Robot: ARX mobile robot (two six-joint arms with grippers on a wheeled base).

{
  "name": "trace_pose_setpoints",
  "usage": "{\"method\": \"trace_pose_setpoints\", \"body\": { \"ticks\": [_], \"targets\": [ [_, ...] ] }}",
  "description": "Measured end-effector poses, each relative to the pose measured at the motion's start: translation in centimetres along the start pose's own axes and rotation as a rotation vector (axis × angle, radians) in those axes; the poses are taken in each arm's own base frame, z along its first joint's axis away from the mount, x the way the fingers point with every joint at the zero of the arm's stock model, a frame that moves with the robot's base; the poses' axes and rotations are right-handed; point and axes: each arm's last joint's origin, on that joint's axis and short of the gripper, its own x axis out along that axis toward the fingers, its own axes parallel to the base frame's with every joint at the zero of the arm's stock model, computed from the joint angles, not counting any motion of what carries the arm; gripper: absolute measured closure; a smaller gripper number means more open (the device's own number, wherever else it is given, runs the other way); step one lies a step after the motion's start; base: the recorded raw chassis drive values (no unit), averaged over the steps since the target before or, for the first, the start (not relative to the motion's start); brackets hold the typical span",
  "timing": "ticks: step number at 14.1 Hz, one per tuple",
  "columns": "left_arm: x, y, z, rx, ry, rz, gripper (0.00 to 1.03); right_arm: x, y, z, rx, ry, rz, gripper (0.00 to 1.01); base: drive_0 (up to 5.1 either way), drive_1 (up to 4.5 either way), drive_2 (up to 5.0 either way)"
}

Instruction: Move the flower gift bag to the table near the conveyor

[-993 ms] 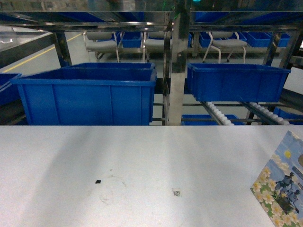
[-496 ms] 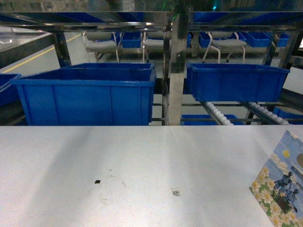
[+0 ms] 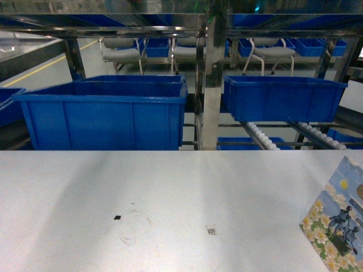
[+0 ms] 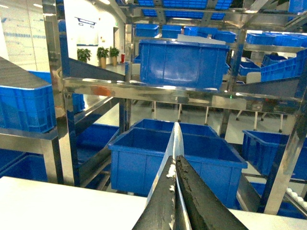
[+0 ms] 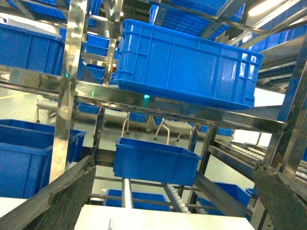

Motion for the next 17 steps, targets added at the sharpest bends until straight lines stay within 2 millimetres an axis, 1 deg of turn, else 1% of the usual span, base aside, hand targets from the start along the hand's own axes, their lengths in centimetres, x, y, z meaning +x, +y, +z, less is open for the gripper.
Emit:
{"method": "trace_pose_setpoints", "body": {
  "ticks": [4,5,6,7,10,12,14,16,17],
  "targets": [
    [0.1,0.0,0.0,-0.004,-0.015,-0.003,1.01,0.0,0.0,0.0,0.0,0.0,0.0,0.03,0.0,0.0,0.0],
    [0.5,0.2,-0.7,-0.003,-0.019,0.0,1.01,0.0,0.0,0.0,0.0,0.0,0.0,0.03,0.0,0.0,0.0],
    [1.1,0.2,-2.3,0.01,0.035,0.008,1.01,0.0,0.0,0.0,0.0,0.0,0.0,0.03,0.0,0.0,0.0],
    [1.4,0.0,-3.3,0.019,0.07,0.002,1.01,0.0,0.0,0.0,0.0,0.0,0.0,0.03,0.0,0.0,0.0],
    [2.6,-1.6,-4.2,0.005,0.058,-0.004,1.01,0.0,0.0,0.0,0.0,0.0,0.0,0.03,0.0,0.0,0.0],
    [4.0,-2.9,-6.4,0.003,0.101,-0.003,1.01,0.0,0.0,0.0,0.0,0.0,0.0,0.03,0.0,0.0,0.0],
    [6.0,-3.9,-8.1,-0.018,0.102,0.001,1.01,0.0,0.0,0.0,0.0,0.0,0.0,0.03,0.0,0.0,0.0],
    [8.4,-4.9,-10.0,-0.028,0.118,0.005,1.01,0.0,0.0,0.0,0.0,0.0,0.0,0.03,0.0,0.0,0.0],
    [9.4,-5.0,-10.6,-0.041,0.117,0.017,1.01,0.0,0.0,0.0,0.0,0.0,0.0,0.03,0.0,0.0,0.0]
  ]
}}
